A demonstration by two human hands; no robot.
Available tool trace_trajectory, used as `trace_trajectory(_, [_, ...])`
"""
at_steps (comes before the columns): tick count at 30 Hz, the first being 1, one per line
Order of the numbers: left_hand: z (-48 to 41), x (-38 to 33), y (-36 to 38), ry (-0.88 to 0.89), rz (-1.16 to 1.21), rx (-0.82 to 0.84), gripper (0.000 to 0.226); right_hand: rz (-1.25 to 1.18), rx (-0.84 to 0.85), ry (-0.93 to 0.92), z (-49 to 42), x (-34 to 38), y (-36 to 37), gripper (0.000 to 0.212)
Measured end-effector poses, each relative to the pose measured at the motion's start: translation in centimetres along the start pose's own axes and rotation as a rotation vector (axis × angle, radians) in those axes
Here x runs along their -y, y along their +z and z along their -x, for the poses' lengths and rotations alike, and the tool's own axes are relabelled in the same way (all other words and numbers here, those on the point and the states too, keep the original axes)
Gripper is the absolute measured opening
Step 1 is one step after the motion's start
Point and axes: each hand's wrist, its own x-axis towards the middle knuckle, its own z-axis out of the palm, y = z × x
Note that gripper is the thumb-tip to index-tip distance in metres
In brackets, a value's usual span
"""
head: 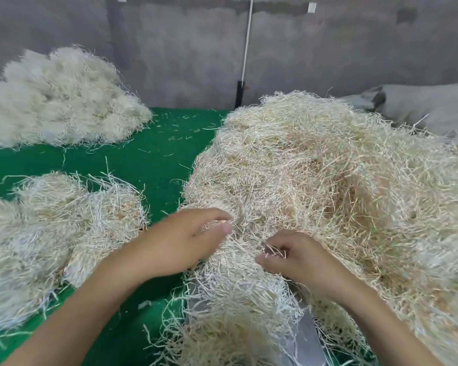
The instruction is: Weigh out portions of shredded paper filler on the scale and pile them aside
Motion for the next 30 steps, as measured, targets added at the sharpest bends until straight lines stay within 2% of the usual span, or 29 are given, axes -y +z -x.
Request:
trace_trajectory(3, [-1.1, 0.3, 2.3, 0.069, 0.085, 0.210, 0.055, 0.015, 0.020, 0.031, 0.3, 0.0, -1.0, 0.034])
trace_trajectory(5, [-1.3, 0.8, 2.9, 0.084, 0.142, 0.239, 0.049, 0.005, -0.009, 0.049, 1.0, 0.4, -2.1, 0.035])
trace_trajectory(7, [-1.7, 0.7, 2.9, 0.106, 0.176, 0.251, 0.043, -0.019, -0.124, 0.057, 1.5, 1.0, -3.1, 0.029])
trace_trajectory(10, [-2.7, -0.5, 2.7, 0.163, 0.192, 0.097, 0.037, 0.056, -0.437, 0.025, 1.3, 2.0, -3.8, 0.021])
trace_trajectory(12, [-3.3, -1.6, 2.0, 0.162, 0.193, -0.052, 0.038, 0.168, -0.614, 0.003, 0.7, 2.6, -3.7, 0.029])
trace_trajectory(16, [-3.7, -2.5, 0.4, 0.167, 0.242, -0.207, 0.030, 0.360, -0.820, -0.038, -0.6, 2.9, -3.8, 0.041])
trace_trajectory(20, [-3.6, -2.7, -0.2, 0.147, 0.187, -0.212, 0.029, 0.461, -0.806, -0.022, -1.7, 2.4, -3.8, 0.044])
trace_trajectory(26, [-3.1, -2.6, -0.1, 0.101, 0.241, -0.220, 0.027, 0.429, -0.598, -0.052, -2.3, 1.7, -2.7, 0.026])
trace_trajectory(30, [-3.1, -2.8, -0.3, 0.070, 0.239, -0.252, 0.024, 0.453, -0.552, -0.028, -2.4, 1.6, -2.8, 0.027])
